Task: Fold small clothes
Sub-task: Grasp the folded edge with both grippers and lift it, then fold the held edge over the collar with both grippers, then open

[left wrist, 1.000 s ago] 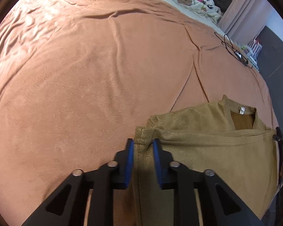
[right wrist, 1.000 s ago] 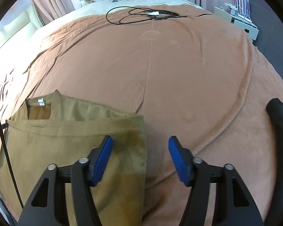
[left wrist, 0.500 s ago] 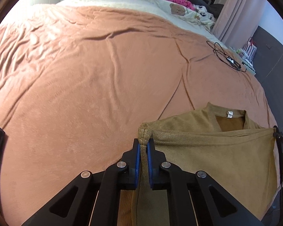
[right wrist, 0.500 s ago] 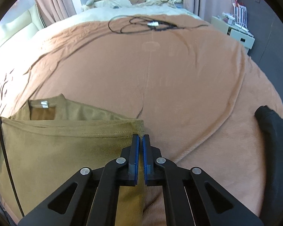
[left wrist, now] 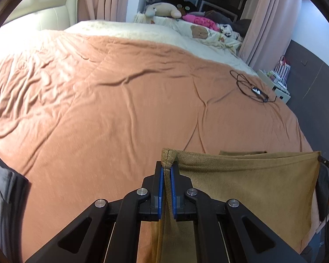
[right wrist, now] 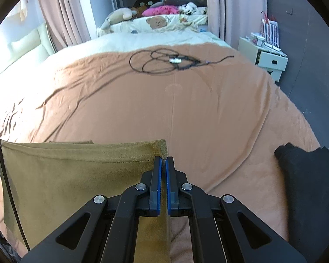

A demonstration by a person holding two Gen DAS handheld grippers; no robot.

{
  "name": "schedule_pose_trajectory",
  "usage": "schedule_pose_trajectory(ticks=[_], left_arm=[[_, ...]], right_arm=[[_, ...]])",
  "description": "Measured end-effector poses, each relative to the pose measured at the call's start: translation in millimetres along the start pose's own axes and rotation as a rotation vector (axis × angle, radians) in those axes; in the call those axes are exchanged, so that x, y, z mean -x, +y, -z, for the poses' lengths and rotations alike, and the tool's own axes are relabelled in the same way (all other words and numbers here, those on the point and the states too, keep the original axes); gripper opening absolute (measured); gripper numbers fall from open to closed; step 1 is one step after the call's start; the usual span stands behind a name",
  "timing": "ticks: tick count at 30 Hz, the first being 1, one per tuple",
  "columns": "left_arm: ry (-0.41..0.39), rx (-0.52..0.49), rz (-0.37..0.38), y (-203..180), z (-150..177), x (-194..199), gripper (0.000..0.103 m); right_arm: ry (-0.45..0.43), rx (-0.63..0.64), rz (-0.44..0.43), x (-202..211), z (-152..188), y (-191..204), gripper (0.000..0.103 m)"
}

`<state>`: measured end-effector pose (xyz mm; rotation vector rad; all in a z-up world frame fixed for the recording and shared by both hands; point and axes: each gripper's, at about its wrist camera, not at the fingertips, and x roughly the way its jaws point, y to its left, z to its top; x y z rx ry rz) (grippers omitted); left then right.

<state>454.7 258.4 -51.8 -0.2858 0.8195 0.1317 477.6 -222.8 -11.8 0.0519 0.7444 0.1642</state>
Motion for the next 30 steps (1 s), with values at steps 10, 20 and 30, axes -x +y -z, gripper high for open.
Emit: schedule_pose_trajectory(ticks=[10,20,30], left_arm=[[0.039,0.021,-0.034,2.1,-12.8,-30.0,0.006],[0.147,0.019,-0.093,8.7,-4.6,-93.4,0.006],[0.17,0.012,-0.131,12.4,-0.4,-127.6,0.006]], right_arm=[[0.04,-0.01,0.022,-34.4,-9.5,3.0,0.0],[0.126,0.025,0.053,-96.9,-33.2,7.8,0.0],[0.16,0.031,0.079,-134.5,-40.3,14.6,0.0]])
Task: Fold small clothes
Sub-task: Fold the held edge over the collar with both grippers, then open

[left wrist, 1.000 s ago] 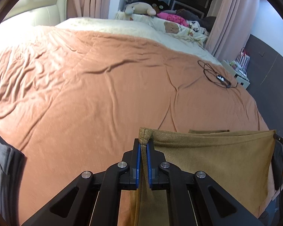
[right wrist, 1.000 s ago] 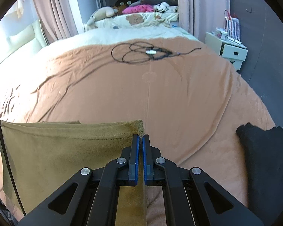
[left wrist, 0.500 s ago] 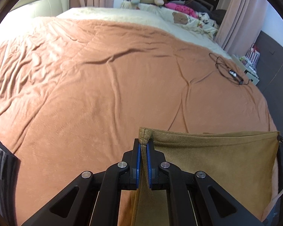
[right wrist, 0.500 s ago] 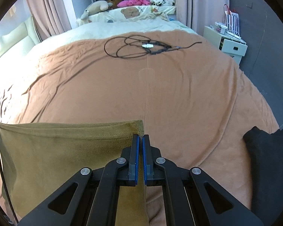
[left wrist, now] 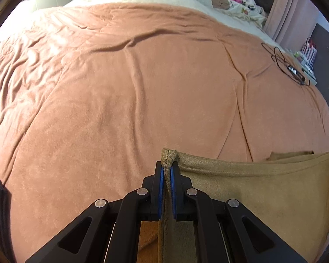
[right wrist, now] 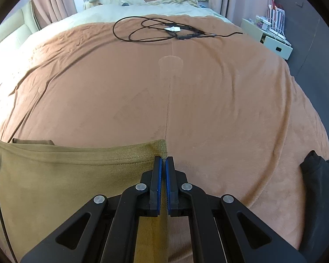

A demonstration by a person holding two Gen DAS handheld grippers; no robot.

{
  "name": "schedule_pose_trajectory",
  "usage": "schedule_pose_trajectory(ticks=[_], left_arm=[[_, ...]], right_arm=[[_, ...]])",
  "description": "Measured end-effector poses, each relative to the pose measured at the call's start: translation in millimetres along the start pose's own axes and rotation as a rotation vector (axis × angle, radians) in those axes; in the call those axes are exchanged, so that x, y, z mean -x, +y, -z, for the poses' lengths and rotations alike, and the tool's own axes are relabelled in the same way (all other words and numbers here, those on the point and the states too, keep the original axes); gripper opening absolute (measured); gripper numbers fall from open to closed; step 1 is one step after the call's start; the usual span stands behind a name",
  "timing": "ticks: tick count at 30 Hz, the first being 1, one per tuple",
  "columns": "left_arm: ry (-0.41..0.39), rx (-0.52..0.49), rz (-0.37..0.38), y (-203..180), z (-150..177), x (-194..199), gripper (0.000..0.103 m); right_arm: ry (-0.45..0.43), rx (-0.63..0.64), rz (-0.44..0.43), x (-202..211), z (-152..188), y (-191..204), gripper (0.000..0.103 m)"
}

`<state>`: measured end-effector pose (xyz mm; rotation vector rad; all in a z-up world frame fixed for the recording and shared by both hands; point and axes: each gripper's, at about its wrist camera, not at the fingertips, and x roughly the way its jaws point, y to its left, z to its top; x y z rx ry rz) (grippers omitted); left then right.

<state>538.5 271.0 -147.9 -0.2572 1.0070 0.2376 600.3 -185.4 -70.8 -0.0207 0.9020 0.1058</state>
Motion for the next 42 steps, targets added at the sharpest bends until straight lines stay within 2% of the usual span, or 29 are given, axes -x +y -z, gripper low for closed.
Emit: schedule_pose_trajectory(ticks=[9,22,28,30,34,35,37,39,40,42], left_arm=[[-0.044,0.0,-0.001,-1.5,-13.4,5.8,0.005],[0.053,0.02,-0.05,5.3,-9.5,-48.1,0.005],[0.083,0.005,-0.071,1.4,-11.9,-50.8,0.007],[0.089,0.005,-0.06,2.0,-12.5,-45.4,0.01],[0.088,0.024,-0.075,7.3,-8.3,-31.7,0.03],[0.086,0.035,-0.064,9.5,-5.4,-25.8,0.034],[0.079,0.046,-0.056,11.7,-0.1,-15.0,0.038],[0.069,0.049,-0.053,12.9,6.0,-1.8,0.044],[0.063,0.049,-0.052,13.5,8.5,4.9,0.05],[0.041,0.05,-0.052,13.9,16.6,20.3,0.06]], right_arm=[[-0.031,-0.01,0.017,1.3,4.1,3.3,0.0],[0.06,-0.032,0.031,-50.7,4.5,-0.9,0.0],[0.097,-0.013,0.035,-61.7,-1.3,3.8,0.0],[0.109,-0.019,0.011,-60.5,-5.3,1.8,0.001],[0.112,-0.057,-0.037,-44.5,-0.5,-5.9,0.002],[0.114,-0.061,-0.042,-40.2,1.7,-7.2,0.004],[0.119,-0.066,-0.056,-32.4,5.7,-10.5,0.02],[0.109,-0.059,-0.074,-20.7,10.2,-10.4,0.065],[0.093,-0.048,-0.078,-12.0,13.3,-9.3,0.069],[0.083,-0.033,-0.081,4.2,19.4,-7.8,0.07]])
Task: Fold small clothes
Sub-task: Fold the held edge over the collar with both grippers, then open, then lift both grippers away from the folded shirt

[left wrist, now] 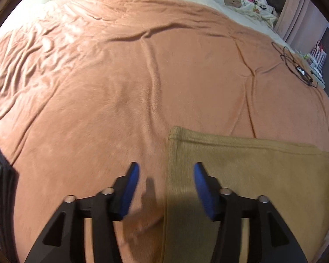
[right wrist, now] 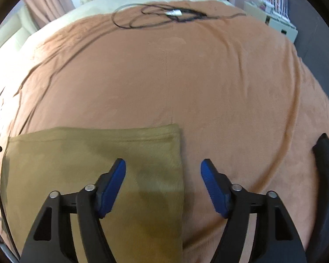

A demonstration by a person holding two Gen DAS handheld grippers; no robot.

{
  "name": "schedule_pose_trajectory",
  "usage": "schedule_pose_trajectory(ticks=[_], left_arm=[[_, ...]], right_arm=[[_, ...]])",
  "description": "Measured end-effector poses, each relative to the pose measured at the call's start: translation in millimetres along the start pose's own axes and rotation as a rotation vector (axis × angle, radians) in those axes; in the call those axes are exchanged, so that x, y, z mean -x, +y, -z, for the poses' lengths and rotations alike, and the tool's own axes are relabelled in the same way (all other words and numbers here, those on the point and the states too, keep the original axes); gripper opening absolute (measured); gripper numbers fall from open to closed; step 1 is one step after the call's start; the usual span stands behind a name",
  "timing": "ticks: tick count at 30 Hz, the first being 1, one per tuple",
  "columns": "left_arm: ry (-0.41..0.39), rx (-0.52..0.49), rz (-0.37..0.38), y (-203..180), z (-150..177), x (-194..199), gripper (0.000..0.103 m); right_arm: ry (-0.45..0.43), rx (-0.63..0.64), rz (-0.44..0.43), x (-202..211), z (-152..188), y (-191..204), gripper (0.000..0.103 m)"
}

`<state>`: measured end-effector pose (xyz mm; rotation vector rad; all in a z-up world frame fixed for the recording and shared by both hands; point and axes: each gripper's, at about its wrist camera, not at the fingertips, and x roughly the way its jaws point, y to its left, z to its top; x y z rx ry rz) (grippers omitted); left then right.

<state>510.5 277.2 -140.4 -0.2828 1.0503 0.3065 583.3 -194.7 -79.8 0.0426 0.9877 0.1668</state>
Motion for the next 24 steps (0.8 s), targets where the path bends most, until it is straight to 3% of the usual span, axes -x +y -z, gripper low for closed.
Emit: schedule_pose_trajectory(ticks=[4,24], left_arm=[[-0.022,0.012,0.016,4.2,18.4,23.5,0.068],[-0.061,-0.013,0.094,-4.9,113.1,97.9,0.068]], right_arm=[[-0.015,0.006,-0.005,25.6,13.0,0.5,0.07],[-0.098,-0.014,-0.045,135.2,114.0,7.1,0.07]])
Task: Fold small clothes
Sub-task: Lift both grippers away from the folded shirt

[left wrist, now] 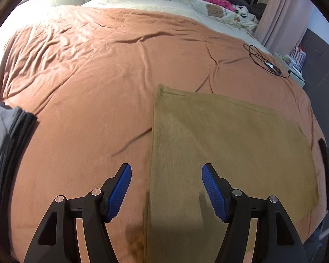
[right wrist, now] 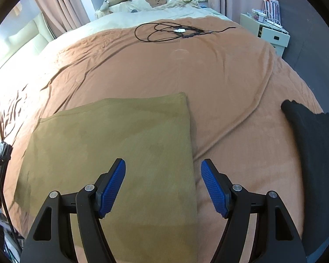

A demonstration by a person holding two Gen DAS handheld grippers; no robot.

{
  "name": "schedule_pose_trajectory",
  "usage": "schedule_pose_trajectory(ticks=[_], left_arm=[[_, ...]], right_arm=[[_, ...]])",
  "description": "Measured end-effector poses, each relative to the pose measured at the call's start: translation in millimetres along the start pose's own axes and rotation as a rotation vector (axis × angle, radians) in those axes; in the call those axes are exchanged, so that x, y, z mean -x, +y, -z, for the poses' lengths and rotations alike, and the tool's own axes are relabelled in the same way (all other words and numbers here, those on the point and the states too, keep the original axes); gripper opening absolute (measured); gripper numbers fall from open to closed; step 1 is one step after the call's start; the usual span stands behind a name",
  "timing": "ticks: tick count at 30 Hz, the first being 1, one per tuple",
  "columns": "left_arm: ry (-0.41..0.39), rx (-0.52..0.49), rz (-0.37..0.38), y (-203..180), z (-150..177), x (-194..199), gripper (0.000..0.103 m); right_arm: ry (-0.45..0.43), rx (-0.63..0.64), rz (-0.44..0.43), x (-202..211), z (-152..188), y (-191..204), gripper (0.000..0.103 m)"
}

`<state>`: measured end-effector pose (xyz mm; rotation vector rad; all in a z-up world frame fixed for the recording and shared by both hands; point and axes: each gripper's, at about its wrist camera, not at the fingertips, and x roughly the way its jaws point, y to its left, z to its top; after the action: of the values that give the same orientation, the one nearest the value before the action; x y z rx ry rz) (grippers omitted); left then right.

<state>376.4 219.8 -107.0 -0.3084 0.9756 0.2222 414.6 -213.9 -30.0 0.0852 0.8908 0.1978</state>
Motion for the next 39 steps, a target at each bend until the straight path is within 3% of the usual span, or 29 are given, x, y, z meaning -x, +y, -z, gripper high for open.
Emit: schedule_pose_trajectory(ticks=[20,31,39], left_arm=[[-0.065,-0.031,0.068,-12.2,79.1,93.0,0.068],[-0.074,-0.005,0.088,-4.3,105.7,101.3,0.068],[-0.051,0.037,0.074,8.1,114.7,86.3,0.044]], right_arm=[[-0.097,-0.026,-0.039,116.4,98.3,2.6,0.07],[-0.133,-0.108,-0.093,134.2,139.9,-29.3,0.07],[-0.116,-0.187,-0.129,114.9,157.2,-53.0,0.07]])
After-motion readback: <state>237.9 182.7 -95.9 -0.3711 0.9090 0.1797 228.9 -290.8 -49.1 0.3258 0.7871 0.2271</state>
